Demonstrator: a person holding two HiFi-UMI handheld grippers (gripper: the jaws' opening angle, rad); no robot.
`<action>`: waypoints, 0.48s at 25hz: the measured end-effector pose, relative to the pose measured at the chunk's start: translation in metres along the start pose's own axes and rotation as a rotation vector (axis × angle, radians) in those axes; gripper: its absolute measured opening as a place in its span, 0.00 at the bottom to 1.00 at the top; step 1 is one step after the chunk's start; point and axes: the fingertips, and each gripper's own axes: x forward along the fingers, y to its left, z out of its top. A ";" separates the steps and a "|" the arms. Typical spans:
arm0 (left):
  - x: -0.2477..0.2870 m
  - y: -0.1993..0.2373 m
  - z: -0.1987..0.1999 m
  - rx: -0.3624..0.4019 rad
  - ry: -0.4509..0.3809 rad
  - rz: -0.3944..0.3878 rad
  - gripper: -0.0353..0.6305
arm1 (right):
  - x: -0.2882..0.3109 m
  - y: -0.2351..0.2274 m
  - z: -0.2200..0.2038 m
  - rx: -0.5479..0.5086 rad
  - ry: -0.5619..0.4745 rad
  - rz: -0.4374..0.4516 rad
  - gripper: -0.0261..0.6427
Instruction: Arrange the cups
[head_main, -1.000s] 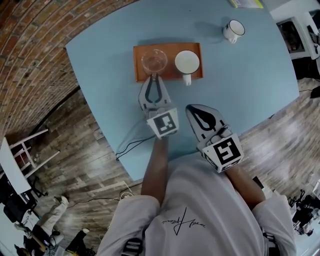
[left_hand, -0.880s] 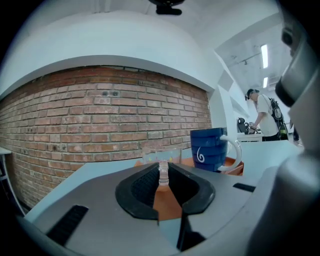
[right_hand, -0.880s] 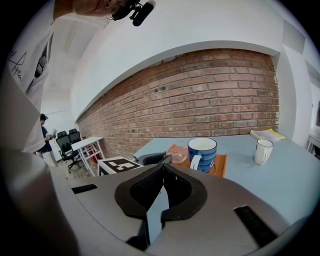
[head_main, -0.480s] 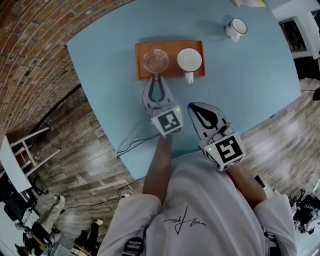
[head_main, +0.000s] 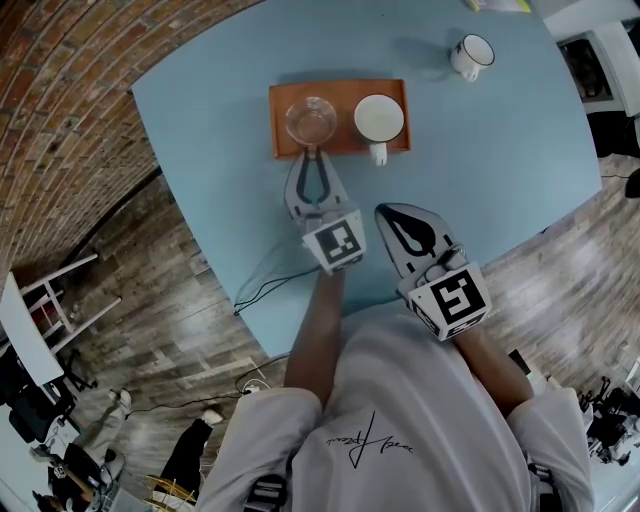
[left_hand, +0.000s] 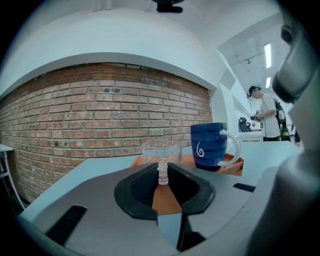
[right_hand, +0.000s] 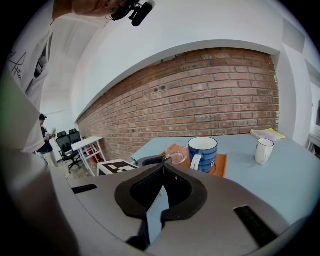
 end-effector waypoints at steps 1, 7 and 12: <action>0.000 0.000 0.000 -0.002 0.001 0.000 0.14 | 0.000 0.000 0.000 0.001 0.001 -0.001 0.07; -0.002 -0.003 -0.001 0.011 0.020 -0.017 0.14 | 0.000 0.001 0.000 0.002 -0.004 0.003 0.07; -0.005 0.001 -0.004 -0.001 0.040 -0.017 0.21 | -0.001 0.001 0.002 0.006 -0.008 -0.001 0.07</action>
